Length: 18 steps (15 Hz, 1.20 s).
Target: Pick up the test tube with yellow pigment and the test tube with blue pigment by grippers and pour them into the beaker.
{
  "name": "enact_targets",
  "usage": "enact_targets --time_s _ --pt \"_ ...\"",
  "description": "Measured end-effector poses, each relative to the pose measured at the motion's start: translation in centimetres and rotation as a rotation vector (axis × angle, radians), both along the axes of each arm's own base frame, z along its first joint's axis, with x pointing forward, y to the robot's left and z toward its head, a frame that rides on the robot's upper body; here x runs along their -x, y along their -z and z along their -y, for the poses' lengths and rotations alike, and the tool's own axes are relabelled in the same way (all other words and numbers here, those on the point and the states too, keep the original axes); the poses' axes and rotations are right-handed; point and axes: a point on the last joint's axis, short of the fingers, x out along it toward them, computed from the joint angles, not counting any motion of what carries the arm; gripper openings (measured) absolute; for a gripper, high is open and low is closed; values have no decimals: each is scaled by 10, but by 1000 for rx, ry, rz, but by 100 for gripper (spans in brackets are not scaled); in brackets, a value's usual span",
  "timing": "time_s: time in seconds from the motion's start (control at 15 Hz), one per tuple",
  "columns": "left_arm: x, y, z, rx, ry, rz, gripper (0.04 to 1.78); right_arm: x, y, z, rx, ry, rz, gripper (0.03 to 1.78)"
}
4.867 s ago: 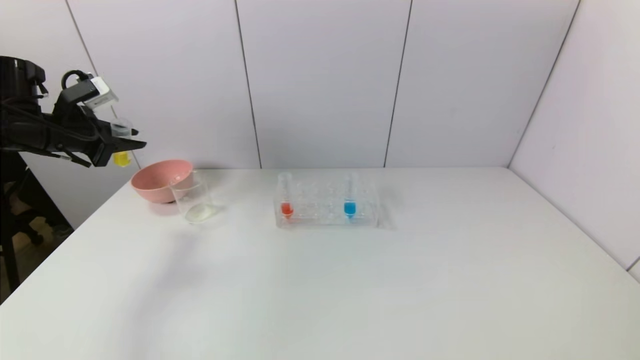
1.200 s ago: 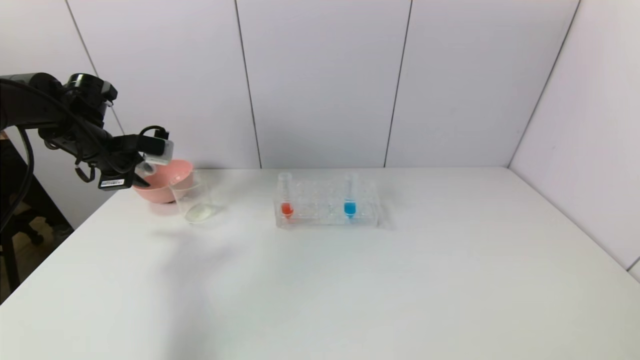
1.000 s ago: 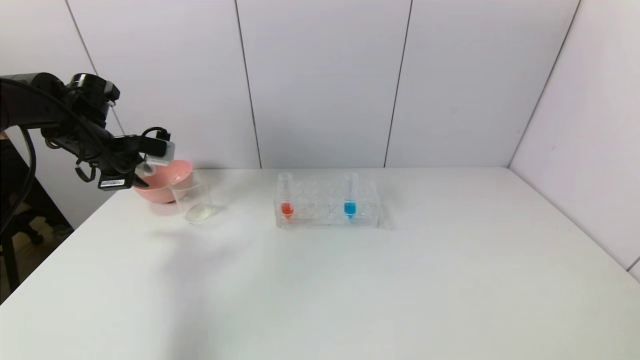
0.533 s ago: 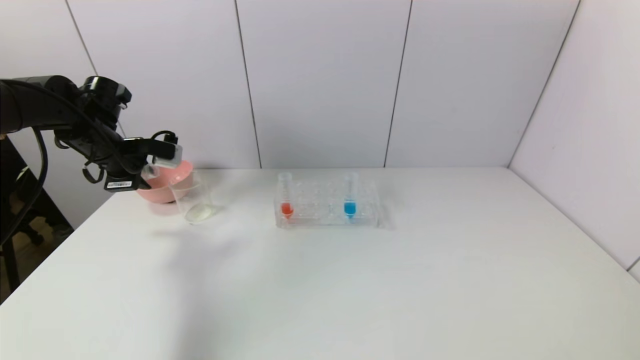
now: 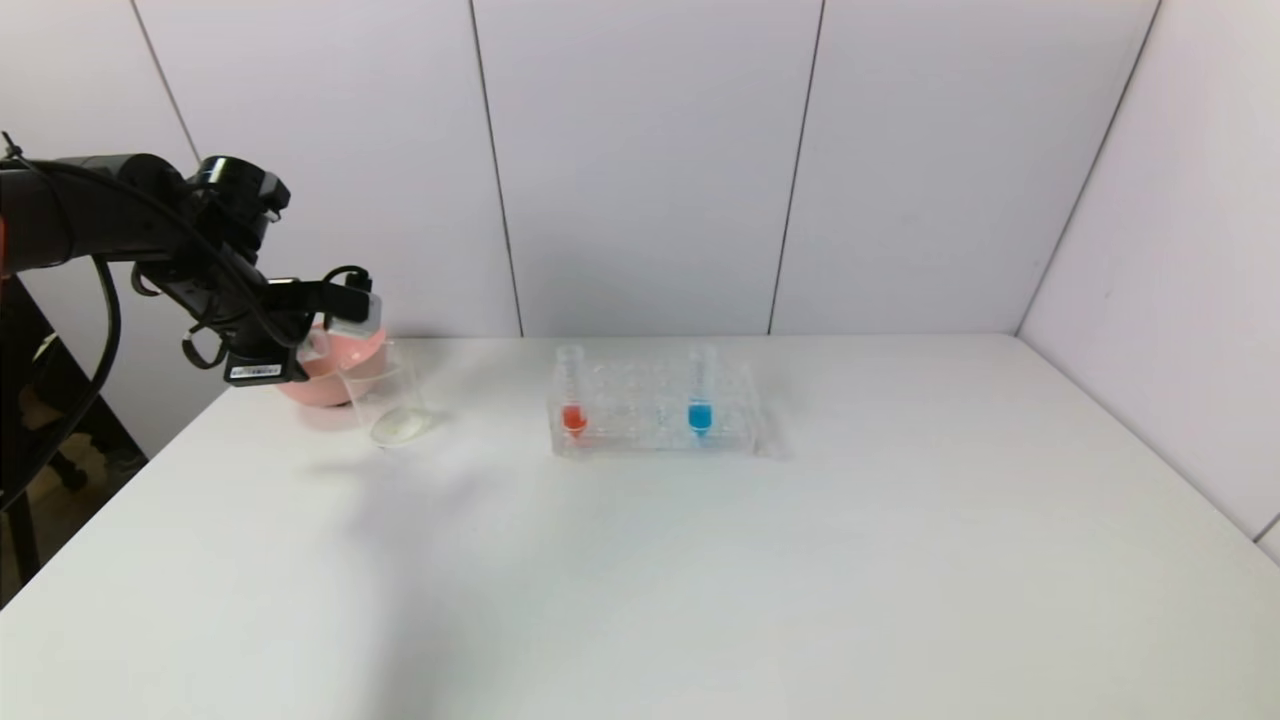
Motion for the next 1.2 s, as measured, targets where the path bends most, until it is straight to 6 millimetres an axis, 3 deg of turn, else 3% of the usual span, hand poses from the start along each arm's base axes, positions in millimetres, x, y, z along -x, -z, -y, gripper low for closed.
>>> enact_targets --time_s 1.2 --pt "-3 2 18 -107 -111 1 54 0 0 0 0 0 0 171"
